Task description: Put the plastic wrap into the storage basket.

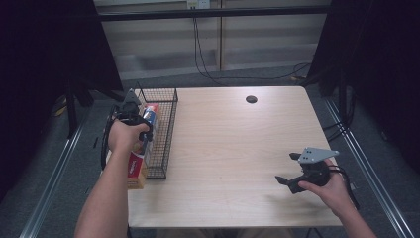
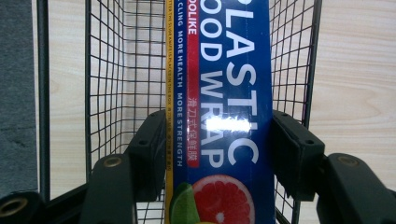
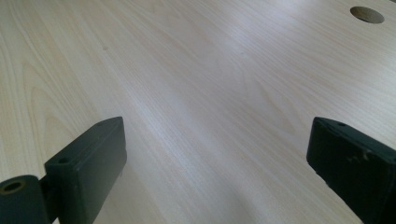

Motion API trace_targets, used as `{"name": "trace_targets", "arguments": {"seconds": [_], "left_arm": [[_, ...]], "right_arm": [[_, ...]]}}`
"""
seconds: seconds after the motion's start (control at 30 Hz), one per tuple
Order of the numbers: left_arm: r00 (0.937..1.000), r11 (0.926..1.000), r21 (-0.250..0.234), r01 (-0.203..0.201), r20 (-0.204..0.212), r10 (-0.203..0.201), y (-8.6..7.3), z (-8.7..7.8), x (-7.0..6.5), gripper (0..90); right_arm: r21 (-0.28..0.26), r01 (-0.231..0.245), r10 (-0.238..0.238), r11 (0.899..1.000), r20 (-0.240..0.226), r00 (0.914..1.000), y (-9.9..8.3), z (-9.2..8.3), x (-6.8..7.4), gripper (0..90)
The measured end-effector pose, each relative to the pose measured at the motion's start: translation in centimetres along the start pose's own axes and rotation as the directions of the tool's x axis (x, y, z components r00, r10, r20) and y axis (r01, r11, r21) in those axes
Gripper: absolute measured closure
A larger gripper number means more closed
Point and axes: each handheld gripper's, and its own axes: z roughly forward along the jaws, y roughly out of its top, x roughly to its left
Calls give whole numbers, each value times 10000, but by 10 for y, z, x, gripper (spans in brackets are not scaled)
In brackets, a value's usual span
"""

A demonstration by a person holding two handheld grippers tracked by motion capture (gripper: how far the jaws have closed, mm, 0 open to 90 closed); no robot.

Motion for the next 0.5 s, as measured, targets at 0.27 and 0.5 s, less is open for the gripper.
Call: {"name": "trace_targets", "arguments": {"seconds": [0.27, 0.5], "left_arm": [[9999, 10000, 44, -65, -107, 66, 0, 6, 3, 432], [10000, 9999, 92, -95, -22, 95, 1, 7, 3, 431]], "right_arm": [[-38, -16, 16, 10000, -31, 10000, 0, 0, 0, 46], [24, 28, -28, 10000, -109, 9999, 0, 2, 0, 46]]}}
